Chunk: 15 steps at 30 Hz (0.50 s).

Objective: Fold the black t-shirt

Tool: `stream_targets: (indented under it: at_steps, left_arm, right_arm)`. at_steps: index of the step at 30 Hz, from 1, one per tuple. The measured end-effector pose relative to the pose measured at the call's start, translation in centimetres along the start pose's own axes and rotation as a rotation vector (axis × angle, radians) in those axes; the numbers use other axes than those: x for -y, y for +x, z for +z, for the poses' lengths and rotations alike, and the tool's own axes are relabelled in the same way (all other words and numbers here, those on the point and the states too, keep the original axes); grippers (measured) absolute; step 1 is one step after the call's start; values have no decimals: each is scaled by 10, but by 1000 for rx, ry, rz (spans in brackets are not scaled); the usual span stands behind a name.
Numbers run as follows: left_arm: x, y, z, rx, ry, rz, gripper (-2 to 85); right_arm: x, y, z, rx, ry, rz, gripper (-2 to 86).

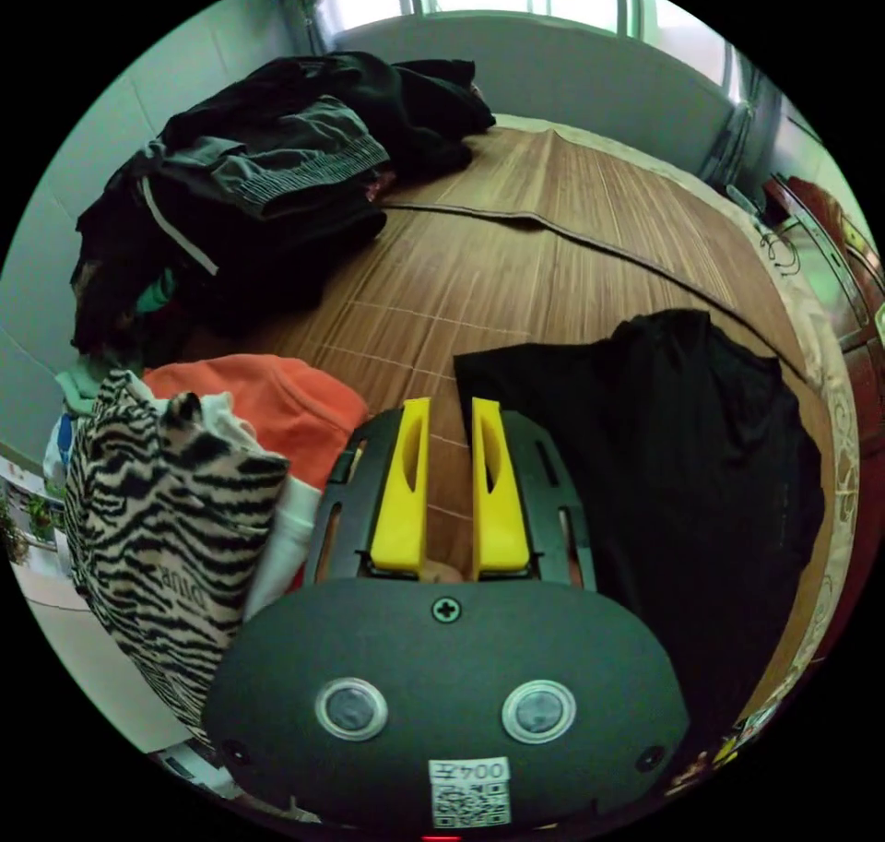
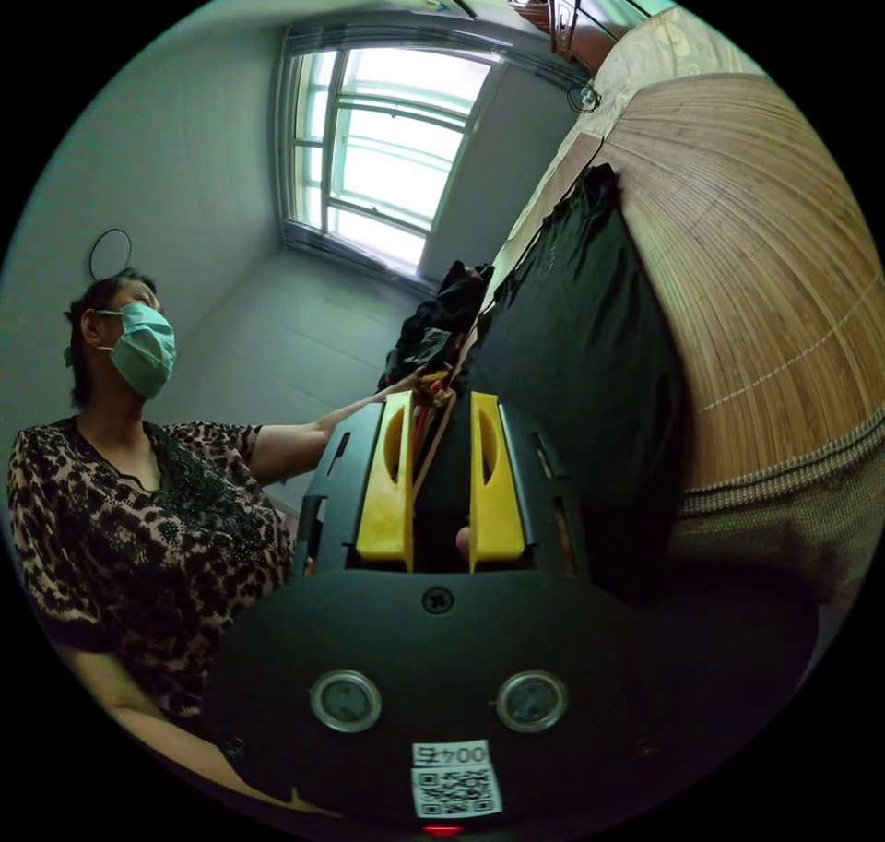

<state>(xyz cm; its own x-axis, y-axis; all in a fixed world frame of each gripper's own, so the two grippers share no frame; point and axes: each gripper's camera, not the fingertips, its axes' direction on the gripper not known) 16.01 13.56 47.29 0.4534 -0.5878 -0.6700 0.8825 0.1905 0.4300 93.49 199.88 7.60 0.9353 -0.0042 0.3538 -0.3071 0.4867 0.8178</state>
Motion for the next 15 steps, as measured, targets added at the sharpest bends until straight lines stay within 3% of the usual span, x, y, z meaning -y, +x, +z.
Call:
stream_targets:
  at_steps: [8,15]
  left_arm:
    - [-112,45,-51,-263,-59,315,7]
    - [-261,90,-78,-180,17,567,4]
  right_arm:
    - [23,8,28,-37,18,8,86]
    - [46,4,55,-132,31,12,70]
